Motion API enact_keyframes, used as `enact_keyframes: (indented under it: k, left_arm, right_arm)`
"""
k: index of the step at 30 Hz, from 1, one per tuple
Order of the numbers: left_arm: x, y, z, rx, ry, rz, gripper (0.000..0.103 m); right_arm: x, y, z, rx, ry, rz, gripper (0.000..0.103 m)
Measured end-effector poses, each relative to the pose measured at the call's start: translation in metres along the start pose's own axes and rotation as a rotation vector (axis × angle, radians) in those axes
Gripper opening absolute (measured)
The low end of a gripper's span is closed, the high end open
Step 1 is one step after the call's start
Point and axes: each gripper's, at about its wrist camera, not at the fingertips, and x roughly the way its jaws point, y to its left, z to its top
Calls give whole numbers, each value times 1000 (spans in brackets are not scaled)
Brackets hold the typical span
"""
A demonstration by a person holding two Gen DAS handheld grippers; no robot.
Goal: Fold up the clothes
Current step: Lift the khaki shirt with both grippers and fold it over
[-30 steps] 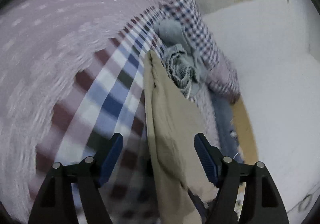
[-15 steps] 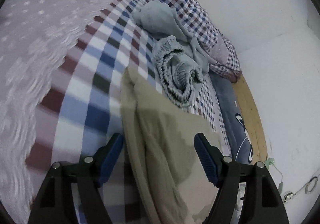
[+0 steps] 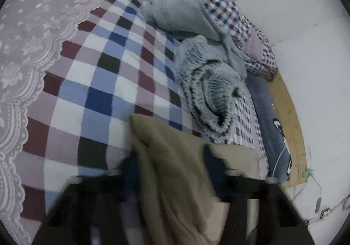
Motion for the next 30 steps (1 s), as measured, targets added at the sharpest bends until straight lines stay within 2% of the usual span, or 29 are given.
enact_keyframes:
  k: [2,8,13,16,18,20,23,26,30]
  left_arm:
    - [0,11,-2,-52,-2,-30,12]
    - [-20,4,-4,-54,-29,-43,9]
    - [-79,-26,-7,-7,-132,-198,8]
    - [-115,-55,-14,64,-205,-253,8]
    - [-131,-60,-17,82,-243,-288,8]
    - [-130,-46,-17,47,-241,-275,8]
    - [-109,-17,-19,-34,-182,-149,8]
    - [-96,-12,-22,-69,-159,-89,8]
    - [-106,-39,-26,-29,-191,-100,8]
  right_arm:
    - [0,1,0,-7,7,-4,4]
    - [3,3,-3,8,26,-13,4]
    - [-4,10,3,36,0,9,3]
    - [-15,24,13,24,-29,53,3]
    - [-25,32,21,29,-60,78,3]
    - [-27,33,24,52,-72,90,3]
    - [-23,30,26,96,-76,103,3]
    - [-19,28,27,139,-80,116,3]
    - [-16,24,28,196,-86,131,3]
